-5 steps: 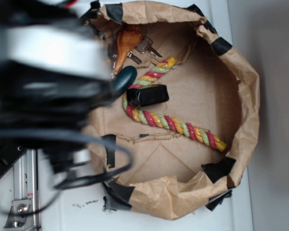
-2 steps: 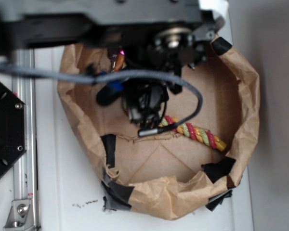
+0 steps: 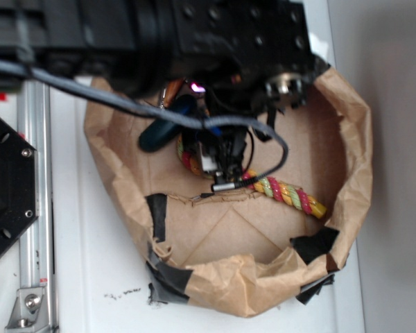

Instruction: Grab the black box.

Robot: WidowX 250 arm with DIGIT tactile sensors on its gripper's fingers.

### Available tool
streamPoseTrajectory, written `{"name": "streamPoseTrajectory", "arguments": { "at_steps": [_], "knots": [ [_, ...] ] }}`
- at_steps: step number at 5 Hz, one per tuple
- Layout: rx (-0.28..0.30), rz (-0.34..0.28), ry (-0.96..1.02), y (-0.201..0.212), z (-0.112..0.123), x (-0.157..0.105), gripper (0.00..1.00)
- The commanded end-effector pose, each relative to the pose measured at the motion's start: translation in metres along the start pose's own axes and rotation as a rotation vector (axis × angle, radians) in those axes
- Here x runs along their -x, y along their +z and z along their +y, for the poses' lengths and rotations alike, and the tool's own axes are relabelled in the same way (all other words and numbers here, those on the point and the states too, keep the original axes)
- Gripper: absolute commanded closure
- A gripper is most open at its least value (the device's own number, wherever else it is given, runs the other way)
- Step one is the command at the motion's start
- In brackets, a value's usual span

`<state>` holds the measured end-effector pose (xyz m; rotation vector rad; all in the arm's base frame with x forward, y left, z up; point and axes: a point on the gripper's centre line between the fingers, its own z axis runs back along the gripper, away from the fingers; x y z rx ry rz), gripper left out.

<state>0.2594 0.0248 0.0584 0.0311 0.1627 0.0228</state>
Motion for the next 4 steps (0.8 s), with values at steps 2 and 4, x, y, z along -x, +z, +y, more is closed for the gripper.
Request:
{"name": "streamPoseTrajectory", "arguments": {
  "at_steps": [2, 4],
  "knots": [
    [0.13, 0.038, -0.052, -0.033, -0.041, -0.019, 1.0],
    [-0.001, -0.067, -0.081, 0.04, -0.027, -0.009, 1.0]
  ]
}}
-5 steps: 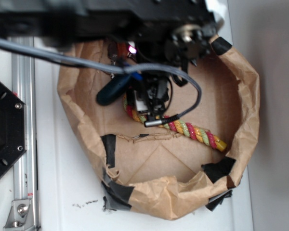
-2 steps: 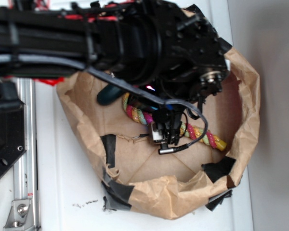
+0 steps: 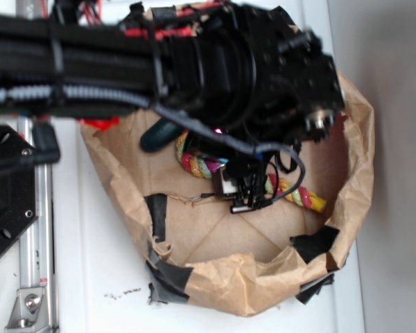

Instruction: Grab the black box.

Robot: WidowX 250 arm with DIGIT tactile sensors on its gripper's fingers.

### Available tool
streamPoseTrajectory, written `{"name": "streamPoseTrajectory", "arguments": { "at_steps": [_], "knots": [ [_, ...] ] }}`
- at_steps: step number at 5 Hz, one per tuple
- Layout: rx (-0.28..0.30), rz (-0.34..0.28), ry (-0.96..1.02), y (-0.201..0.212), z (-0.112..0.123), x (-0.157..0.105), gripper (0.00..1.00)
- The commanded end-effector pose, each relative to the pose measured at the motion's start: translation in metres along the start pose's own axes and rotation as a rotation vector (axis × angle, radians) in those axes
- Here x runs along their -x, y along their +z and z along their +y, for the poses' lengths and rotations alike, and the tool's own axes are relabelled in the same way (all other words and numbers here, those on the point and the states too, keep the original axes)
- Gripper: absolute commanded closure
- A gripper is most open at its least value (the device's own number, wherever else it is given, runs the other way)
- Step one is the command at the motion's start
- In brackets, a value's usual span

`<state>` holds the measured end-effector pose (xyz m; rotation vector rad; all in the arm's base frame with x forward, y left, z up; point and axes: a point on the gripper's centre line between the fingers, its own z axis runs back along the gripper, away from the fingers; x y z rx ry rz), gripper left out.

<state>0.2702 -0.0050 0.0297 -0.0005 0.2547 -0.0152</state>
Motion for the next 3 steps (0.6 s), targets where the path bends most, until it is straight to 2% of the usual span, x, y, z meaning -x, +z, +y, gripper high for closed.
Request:
{"name": "streamPoseTrajectory", "arguments": {
  "at_steps": [1, 2, 3],
  "knots": [
    [-0.011, -0.271, -0.064, 0.111, 0.008, 0.034, 1.0],
    [0.007, -0.31, -0.072, 0.157, 0.008, 0.051, 1.0],
    [0.009, -0.303, -0.043, 0.153, 0.009, 0.048, 1.0]
  ]
}}
